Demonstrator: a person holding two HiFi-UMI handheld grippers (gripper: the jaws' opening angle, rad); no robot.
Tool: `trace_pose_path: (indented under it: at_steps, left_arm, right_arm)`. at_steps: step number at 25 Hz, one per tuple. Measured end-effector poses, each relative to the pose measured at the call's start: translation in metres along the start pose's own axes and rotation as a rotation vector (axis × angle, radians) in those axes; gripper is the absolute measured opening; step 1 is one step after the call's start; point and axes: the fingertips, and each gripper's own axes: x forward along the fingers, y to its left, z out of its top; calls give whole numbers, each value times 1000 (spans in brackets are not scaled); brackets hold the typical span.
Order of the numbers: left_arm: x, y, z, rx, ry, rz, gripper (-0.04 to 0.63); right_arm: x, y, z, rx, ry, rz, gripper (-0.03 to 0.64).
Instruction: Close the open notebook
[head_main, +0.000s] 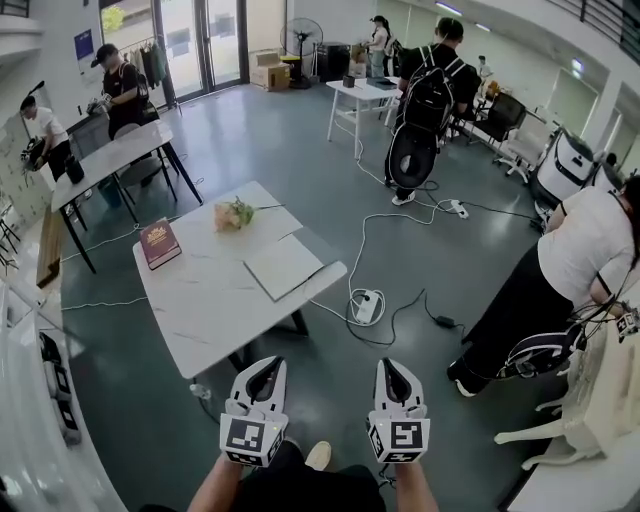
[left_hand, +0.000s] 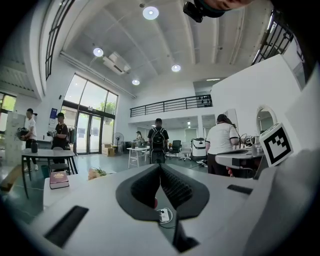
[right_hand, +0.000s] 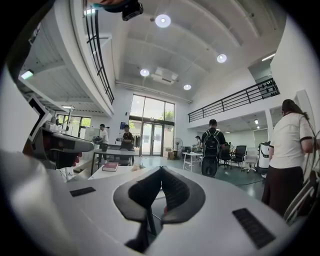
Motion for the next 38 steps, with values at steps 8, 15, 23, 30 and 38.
trace_pose_path:
  at_steps: [8, 15, 23, 30, 38]
  left_arm:
    - [22, 0, 2, -3, 8, 5, 25]
    - [81, 16, -2, -14, 18, -4, 25]
    - [180, 54, 8, -22, 26, -17, 25]
    - [257, 90, 21, -31, 41, -24, 25]
    - [329, 132, 25, -40, 63, -22, 25]
  right_arm:
    - [17, -10, -5, 11, 15, 15, 17]
    - [68, -30, -11, 11, 31, 20, 17]
    - [168, -62, -2, 16, 34, 20, 17]
    - [251, -87, 12, 18, 51, 22, 17]
    - [334, -103, 18, 14, 70, 34, 17]
